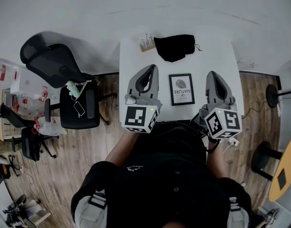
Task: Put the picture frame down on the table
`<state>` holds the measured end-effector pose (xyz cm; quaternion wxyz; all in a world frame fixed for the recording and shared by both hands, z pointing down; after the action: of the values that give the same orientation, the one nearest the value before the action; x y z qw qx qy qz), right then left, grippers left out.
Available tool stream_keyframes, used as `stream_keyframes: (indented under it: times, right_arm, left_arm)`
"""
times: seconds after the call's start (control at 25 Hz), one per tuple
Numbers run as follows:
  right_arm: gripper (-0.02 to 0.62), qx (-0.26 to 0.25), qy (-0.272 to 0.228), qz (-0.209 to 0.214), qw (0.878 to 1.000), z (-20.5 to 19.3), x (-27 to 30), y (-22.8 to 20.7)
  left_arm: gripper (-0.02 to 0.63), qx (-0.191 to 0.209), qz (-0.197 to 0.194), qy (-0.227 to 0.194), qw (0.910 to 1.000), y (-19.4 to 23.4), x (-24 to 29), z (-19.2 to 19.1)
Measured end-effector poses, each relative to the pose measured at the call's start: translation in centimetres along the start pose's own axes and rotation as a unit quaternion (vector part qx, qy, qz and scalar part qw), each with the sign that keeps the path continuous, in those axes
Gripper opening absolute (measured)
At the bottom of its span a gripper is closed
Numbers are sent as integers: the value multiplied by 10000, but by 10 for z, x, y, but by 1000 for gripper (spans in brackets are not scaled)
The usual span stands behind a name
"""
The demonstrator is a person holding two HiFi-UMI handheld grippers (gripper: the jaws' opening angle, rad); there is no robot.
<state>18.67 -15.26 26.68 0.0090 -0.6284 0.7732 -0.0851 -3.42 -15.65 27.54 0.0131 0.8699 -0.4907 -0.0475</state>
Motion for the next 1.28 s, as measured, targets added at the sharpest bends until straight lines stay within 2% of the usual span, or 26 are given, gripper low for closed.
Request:
stream_keyframes:
  times: [0.92,1.28]
  right_arm:
    - [-2,81,-24,-37,10000,-6,-6,-9]
    - [-2,67,-16,20,10000,-4,-10,-8]
  left_arm:
    - [6,-80,-78,217,9997,-9,3,-16]
    - [6,-32,-137,174,9997,-15,4,-11]
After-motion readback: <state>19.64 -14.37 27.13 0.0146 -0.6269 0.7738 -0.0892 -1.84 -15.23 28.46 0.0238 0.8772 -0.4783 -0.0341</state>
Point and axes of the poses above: the fingertips, and each gripper's own axes: x forward along the fingers, y to its left, z out of its top, the point moved 5 cm from there along -x, backward along the fingers, and after that the axes turned 8 degrees about -z, right-handed, at the moved point
